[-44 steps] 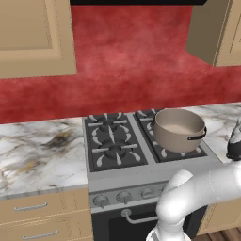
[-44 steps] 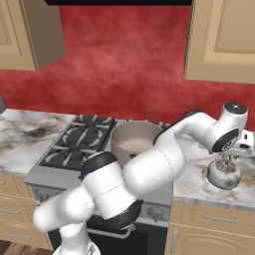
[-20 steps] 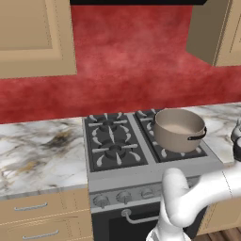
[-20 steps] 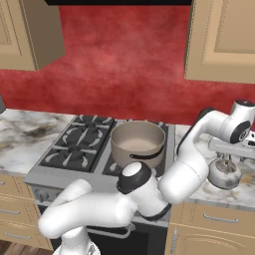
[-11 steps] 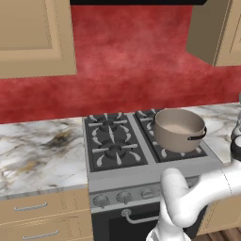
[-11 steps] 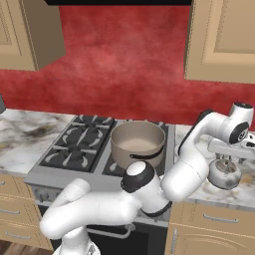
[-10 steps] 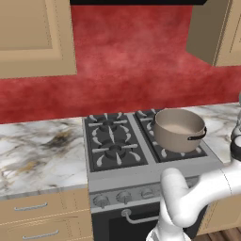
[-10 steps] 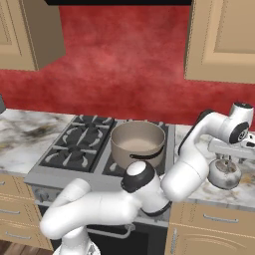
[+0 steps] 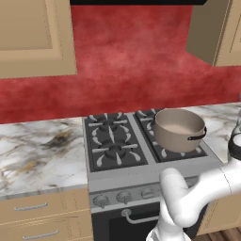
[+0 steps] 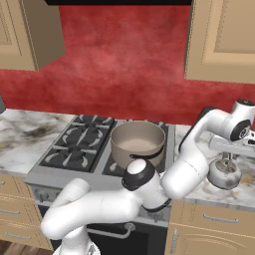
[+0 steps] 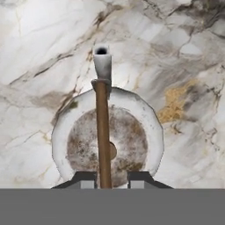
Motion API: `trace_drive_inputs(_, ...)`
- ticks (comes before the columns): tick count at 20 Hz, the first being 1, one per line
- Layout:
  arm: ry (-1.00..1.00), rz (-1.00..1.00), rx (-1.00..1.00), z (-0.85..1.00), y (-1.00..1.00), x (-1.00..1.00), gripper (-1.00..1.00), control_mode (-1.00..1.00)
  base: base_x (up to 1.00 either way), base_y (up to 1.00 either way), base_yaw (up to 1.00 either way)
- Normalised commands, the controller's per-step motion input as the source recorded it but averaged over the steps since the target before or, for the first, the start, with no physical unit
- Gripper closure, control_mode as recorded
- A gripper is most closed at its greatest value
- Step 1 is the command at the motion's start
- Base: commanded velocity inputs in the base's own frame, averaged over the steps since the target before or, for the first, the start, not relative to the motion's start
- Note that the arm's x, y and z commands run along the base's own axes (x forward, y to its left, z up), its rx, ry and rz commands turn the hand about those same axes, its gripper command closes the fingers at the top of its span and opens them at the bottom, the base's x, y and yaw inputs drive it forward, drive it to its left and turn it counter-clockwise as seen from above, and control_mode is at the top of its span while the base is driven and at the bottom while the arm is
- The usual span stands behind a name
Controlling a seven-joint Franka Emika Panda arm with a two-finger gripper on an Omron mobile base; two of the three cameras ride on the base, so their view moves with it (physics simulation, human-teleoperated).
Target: Pick the kettle from the counter and place it on a stove burner. Then turn the burner on.
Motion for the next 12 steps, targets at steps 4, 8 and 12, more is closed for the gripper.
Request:
trace_drive_inputs(4, -0.21, 0.0, 0.02, 0.43, 0.0, -0.12, 1.0, -1.0, 0.0, 0.0, 0.0)
trace_drive_inputs(8, -0.34, 0.02, 0.05, 0.41, 0.0, -0.46, 1.0, -1.0, 0.0, 0.0, 0.0)
trace_drive_inputs(12, -0.43, 0.03, 0.04, 0.42, 0.03, -0.72, 1.0, -1.0, 0.0, 0.0, 0.0)
